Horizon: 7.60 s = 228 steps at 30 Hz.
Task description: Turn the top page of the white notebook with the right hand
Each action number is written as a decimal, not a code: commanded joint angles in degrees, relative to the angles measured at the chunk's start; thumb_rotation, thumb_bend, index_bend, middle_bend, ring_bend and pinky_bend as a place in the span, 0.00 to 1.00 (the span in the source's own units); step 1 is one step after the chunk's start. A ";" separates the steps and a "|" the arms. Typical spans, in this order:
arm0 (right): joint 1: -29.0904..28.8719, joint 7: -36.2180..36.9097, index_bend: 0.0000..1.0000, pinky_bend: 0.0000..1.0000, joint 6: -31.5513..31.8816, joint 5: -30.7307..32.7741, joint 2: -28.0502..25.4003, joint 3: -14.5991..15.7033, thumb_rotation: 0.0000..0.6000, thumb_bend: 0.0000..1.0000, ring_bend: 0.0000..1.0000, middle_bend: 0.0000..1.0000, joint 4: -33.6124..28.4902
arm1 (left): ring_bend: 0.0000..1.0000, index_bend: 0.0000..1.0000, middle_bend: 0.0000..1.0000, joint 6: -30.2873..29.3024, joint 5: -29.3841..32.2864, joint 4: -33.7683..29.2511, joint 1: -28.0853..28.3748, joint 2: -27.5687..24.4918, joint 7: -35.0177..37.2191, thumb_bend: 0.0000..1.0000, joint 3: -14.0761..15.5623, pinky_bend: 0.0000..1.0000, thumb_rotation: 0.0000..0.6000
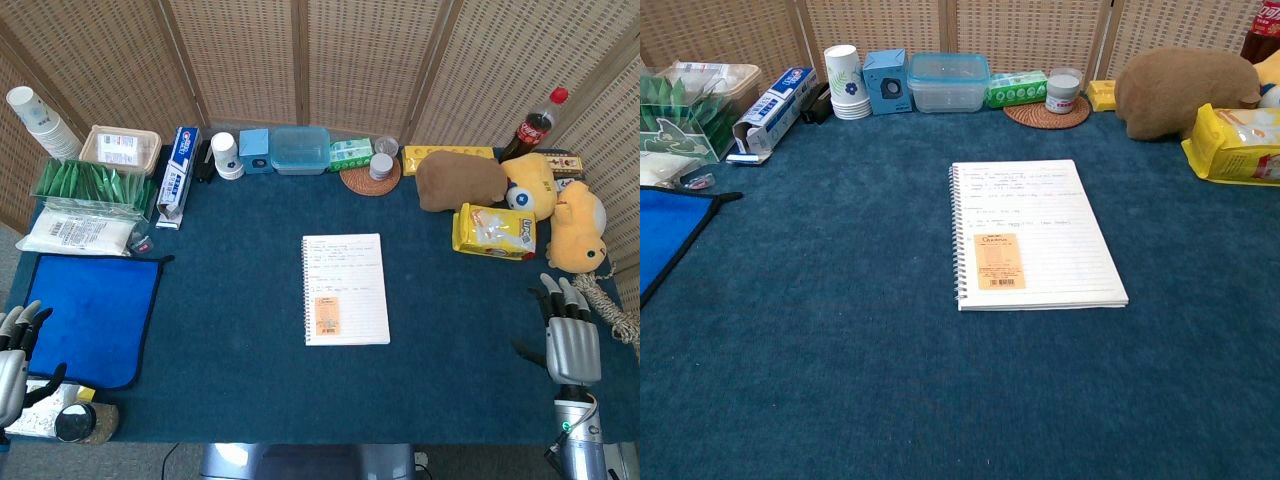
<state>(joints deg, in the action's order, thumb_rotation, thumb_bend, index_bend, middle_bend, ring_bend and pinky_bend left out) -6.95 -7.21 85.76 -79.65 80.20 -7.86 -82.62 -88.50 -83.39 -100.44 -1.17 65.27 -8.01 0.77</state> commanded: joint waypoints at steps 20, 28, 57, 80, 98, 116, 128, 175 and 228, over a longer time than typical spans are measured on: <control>-7.81 -0.37 0.22 0.12 -7.30 -8.51 0.71 1.53 1.00 0.15 0.05 0.16 -0.61 | 0.02 0.20 0.08 0.44 -2.84 -1.29 1.71 -2.16 0.46 0.30 -1.35 0.00 1.00; -14.44 0.60 0.21 0.12 -15.19 -12.46 2.70 3.03 1.00 0.13 0.05 0.15 0.35 | 0.02 0.20 0.08 1.56 -2.94 -2.90 2.90 -3.32 -0.34 0.30 -2.02 0.00 1.00; -23.21 0.98 0.21 0.12 -21.74 -13.25 13.20 4.50 1.00 0.05 0.05 0.15 16.03 | 0.02 0.20 0.08 3.14 -1.09 -1.85 3.63 -3.10 0.60 0.30 -2.11 0.00 1.00; -24.74 -0.69 0.20 0.12 -22.11 -12.10 15.14 5.52 1.00 0.05 0.05 0.15 16.69 | 0.02 0.20 0.08 3.19 -1.07 -0.29 3.49 -2.51 2.05 0.30 -1.82 0.00 1.00; -25.66 -2.70 0.19 0.12 -21.72 -10.84 17.41 4.82 1.00 0.05 0.05 0.15 16.18 | 0.02 0.20 0.08 2.93 -0.92 1.33 3.03 -1.74 4.16 0.30 -1.62 0.00 1.00; -26.52 -3.81 0.18 0.12 -18.88 -7.27 22.48 0.32 1.00 0.10 0.08 0.15 16.50 | 0.02 0.20 0.08 1.78 -1.27 3.19 2.07 -0.84 6.82 0.31 -1.41 0.00 1.00; -27.65 -3.35 0.17 0.13 -15.94 -4.44 27.26 -4.04 1.00 0.12 0.11 0.15 16.37 | 0.02 0.20 0.08 0.79 -1.76 4.32 1.25 -0.53 8.47 0.30 -1.14 0.00 1.00; -49.58 -10.82 0.16 0.13 -26.37 12.24 30.68 -21.27 1.00 0.11 0.12 0.15 11.86 | 0.02 0.20 0.08 -2.56 -3.85 6.84 -2.27 0.21 11.87 0.30 0.45 0.00 1.00; -32.15 -11.78 0.15 0.13 -15.28 6.19 7.82 -2.01 1.00 0.09 0.10 0.15 -1.28 | 0.02 0.20 0.08 0.88 -4.76 5.97 -0.89 0.39 9.88 0.30 0.38 0.00 1.00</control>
<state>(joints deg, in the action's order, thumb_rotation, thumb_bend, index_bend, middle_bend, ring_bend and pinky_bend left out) -40.76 -18.07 69.04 -73.48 89.23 -10.98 -82.77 -87.67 -88.18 -94.42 -2.12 65.64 1.93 1.16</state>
